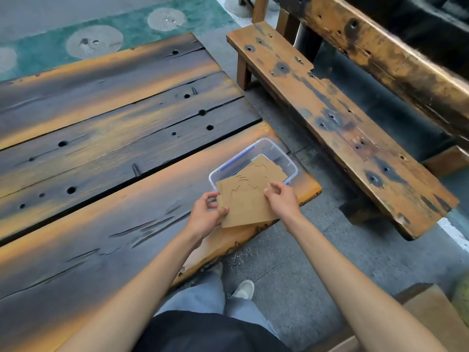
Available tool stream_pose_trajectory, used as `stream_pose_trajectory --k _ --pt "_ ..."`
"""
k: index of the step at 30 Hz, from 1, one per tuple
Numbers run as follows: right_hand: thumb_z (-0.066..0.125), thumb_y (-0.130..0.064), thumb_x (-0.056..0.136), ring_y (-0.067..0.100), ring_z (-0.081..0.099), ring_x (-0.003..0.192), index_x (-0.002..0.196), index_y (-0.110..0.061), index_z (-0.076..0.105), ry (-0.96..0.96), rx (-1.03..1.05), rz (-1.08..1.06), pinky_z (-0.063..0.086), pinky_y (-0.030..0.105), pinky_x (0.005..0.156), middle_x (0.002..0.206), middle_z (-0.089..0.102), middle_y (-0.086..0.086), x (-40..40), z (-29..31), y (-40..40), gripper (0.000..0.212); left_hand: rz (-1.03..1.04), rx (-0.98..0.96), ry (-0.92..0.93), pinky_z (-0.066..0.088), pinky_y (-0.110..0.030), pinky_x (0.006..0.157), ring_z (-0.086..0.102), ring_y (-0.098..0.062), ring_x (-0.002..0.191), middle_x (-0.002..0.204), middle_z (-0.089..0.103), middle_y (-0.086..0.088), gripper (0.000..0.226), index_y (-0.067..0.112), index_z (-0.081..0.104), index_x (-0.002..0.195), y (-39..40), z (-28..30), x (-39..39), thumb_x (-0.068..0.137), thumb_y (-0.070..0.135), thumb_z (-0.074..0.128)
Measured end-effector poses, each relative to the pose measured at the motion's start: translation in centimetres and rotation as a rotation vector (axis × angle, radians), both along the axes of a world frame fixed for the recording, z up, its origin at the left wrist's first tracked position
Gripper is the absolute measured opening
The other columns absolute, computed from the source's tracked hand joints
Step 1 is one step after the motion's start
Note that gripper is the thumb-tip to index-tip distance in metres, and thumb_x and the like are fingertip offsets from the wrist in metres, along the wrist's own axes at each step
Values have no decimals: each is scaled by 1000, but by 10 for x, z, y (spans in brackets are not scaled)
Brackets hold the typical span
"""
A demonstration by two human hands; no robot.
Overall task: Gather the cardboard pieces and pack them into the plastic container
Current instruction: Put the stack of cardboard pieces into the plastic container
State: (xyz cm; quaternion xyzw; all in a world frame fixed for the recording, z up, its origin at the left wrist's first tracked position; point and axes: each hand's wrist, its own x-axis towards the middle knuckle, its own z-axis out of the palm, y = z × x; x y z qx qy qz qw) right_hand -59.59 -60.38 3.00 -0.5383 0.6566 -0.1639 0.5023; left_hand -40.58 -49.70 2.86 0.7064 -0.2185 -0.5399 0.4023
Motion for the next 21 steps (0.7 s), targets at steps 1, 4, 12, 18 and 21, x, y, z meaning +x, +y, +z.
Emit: stream_pose_trajectory --k 1,4,12,18,21 --pt "60 -24 100 24 55 133 144 -13 57 28 -13 21 43 41 114 144 60 8 0 1 -13 46 1 1 -6 58 -23 64 69 -13 91 106 66 -7 45 19 51 132 -11 -1 -3 93 6 67" --pt "57 -26 101 24 55 134 144 -16 56 120 -66 86 43 39 111 145 60 6 3 1 -51 45 2 14 -42 59 -33 76 68 -20 95 102 63 -5 48 17 49 133 -44 -6 -9 91 4 67" --pt "57 -28 101 33 42 137 142 -21 58 323 -101 230 33 40 113 135 67 3 14 -12 -116 42 -12 114 -153 60 -47 88 68 -26 98 102 67 -6 45 19 45 122 -102 -31 -16 87 5 71" --pt "58 -21 100 32 52 135 141 -16 59 366 -92 295 40 44 113 140 65 7 15 -27 -133 41 -155 176 -255 57 -43 89 65 -26 99 100 65 -3 48 20 39 114 -108 -44 -30 83 8 73" --pt "57 -23 101 33 53 134 141 -19 59 431 -112 346 43 46 110 140 65 7 18 -30 -139 41 -166 196 -269 53 -35 81 62 -21 97 106 64 -2 49 22 38 114 -113 -51 -32 84 10 75"
